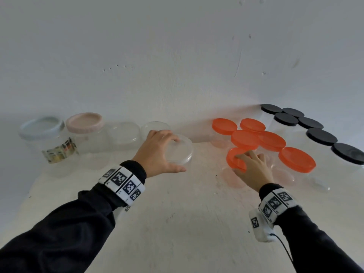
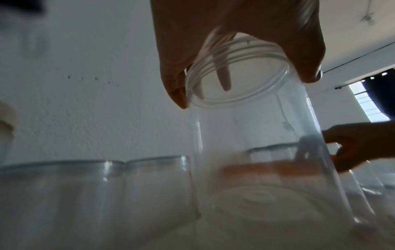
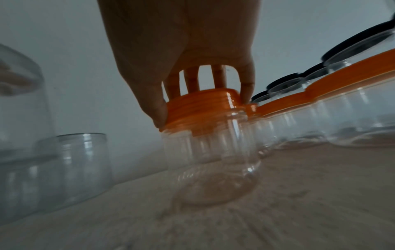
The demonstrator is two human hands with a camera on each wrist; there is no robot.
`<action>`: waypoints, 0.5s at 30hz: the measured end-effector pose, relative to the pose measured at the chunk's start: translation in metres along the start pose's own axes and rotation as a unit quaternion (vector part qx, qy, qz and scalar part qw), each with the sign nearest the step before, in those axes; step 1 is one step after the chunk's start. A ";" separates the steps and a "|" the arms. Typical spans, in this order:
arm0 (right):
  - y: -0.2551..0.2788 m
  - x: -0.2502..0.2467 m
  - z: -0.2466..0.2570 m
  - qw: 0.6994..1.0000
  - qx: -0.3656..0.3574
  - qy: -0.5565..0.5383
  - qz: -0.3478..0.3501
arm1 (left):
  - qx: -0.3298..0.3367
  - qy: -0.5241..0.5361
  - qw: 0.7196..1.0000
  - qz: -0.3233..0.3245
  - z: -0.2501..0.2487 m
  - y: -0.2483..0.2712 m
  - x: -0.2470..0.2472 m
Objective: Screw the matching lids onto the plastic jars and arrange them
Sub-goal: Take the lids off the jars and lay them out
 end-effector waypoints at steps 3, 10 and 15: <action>-0.003 0.005 0.028 0.999 -0.049 0.003 -0.002 | 0.012 0.002 0.999 -0.038 -0.002 0.006 -0.032; -0.011 0.021 0.094 0.992 -0.125 0.021 0.009 | -0.003 -0.011 0.991 -0.134 0.015 0.010 -0.104; -0.011 0.032 0.127 0.985 -0.158 0.061 0.003 | -0.061 -0.027 0.982 -0.179 0.050 0.003 -0.124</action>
Point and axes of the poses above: each hand's wrist, its own y-axis away from the middle knuckle, its own x-axis out of the palm, z = x × y, the point moved 7 cm from there along -y, towards the middle knuckle, and after that the axes turned 12 degrees about z, right-handed, at the moved point
